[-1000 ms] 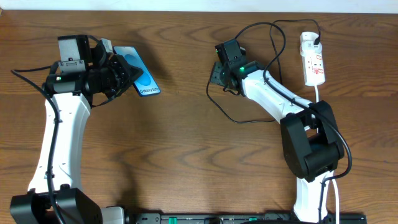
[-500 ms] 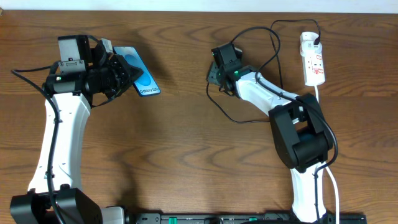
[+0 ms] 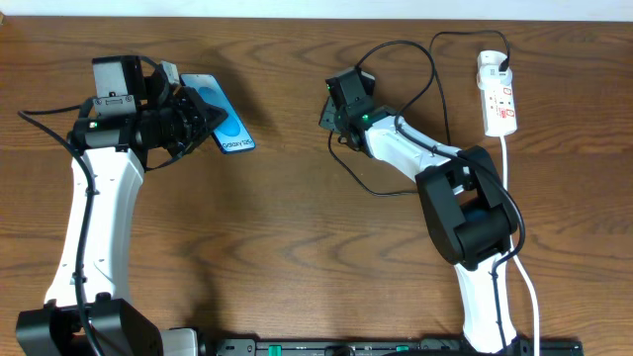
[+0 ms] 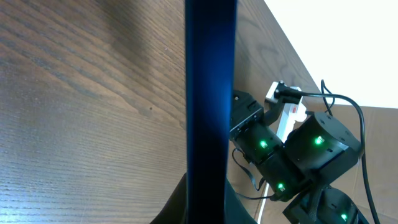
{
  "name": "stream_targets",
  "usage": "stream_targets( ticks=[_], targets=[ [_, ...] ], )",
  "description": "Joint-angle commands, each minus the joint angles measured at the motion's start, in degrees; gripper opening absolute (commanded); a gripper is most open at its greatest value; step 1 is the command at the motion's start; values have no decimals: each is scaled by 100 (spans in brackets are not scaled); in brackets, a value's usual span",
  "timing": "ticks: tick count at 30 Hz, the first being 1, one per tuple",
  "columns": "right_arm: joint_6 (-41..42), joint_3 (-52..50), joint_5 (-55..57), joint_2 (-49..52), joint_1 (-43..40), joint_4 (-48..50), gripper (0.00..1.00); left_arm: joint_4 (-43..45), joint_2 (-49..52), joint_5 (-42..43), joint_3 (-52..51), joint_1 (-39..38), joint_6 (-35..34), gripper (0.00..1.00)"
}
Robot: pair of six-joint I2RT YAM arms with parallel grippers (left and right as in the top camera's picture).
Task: Plug charger to phone and switch on socket
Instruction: 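Close the right gripper on the USB-C plug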
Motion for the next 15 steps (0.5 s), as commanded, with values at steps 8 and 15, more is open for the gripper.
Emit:
stream_targets(
  ticks=[8, 15],
  targets=[
    [144, -199, -96, 754, 39, -223, 40, 13, -66, 140, 175, -2, 94, 7],
    [146, -199, -140, 885, 33, -306, 27, 13, -66, 140, 175, -2, 72, 7]
  ],
)
